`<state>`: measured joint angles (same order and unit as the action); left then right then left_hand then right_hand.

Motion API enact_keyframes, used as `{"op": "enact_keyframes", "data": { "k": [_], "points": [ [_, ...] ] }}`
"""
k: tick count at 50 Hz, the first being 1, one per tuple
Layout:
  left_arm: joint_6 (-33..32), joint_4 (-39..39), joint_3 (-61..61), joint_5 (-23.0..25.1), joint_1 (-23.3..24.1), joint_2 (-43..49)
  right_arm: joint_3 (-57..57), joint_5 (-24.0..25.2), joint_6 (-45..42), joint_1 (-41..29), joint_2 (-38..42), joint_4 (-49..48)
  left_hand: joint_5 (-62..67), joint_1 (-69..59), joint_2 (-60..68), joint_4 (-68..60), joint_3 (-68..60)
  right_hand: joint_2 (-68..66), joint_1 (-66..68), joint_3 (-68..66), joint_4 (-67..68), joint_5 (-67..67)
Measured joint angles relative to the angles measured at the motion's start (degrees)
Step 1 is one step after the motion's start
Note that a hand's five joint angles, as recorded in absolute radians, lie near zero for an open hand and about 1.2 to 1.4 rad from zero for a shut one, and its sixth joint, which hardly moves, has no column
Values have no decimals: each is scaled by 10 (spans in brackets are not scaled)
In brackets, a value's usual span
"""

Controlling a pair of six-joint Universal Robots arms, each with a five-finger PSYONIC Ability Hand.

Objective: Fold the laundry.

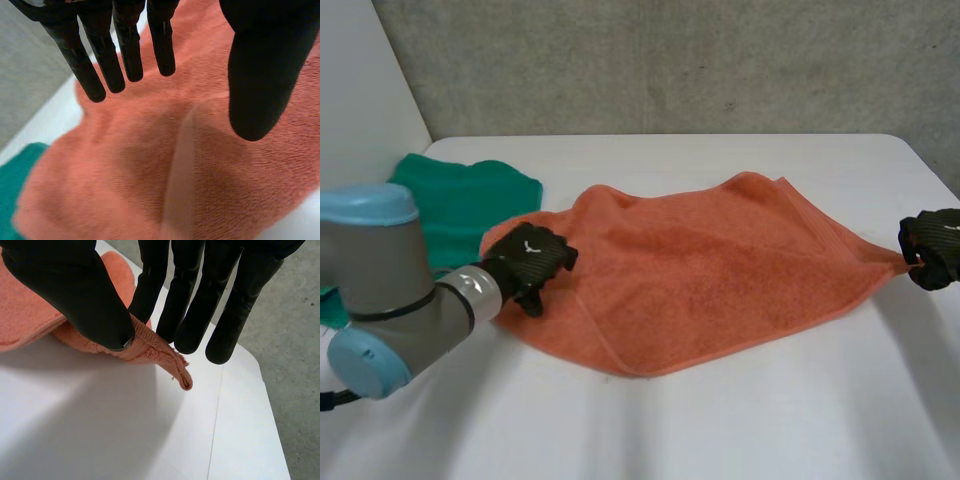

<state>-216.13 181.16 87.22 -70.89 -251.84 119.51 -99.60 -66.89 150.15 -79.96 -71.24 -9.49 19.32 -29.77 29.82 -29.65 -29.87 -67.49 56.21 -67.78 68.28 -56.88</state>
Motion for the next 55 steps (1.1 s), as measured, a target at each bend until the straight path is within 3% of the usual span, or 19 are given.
{"op": "enact_keyframes", "data": {
  "k": [6, 23, 30, 33, 39, 47, 55],
  "points": [
    [1, -64, -69, 16, 11, 52, -6, -1, -18, 2, 1, 0, -34, 30, -32, 36, 32, 0, 0, 0, 0, 0],
    [1, -108, -122, 16, 16, 96, -8, 0, -20, 6, 1, 0, -4, 14, -13, 8, 14, 0, 0, 0, 0, 0],
    [0, -121, -132, 15, 17, 107, -8, 0, -20, 6, 1, 0, 60, -63, 55, -58, -54, 0, 0, 0, 0, 0],
    [0, -122, -136, 14, 18, 108, -9, 0, -21, 6, 2, 0, 167, -169, 165, -167, -164, 0, 0, 0, 0, 0],
    [0, -121, -138, 2, 18, 110, -9, 0, -21, 5, 2, 0, 272, -266, 270, -272, -268, 0, 0, 0, 0, 0],
    [-13, -121, -136, -14, 18, 108, -8, 0, -22, 6, 2, 0, 354, -339, 354, -361, -350, 0, 0, 0, 0, 0],
    [-35, -120, -96, -74, 21, 46, -5, -1, -40, 6, -10, 13, 368, -344, 383, -388, -380, 0, 0, 0, 0, 0]
  ]
}}
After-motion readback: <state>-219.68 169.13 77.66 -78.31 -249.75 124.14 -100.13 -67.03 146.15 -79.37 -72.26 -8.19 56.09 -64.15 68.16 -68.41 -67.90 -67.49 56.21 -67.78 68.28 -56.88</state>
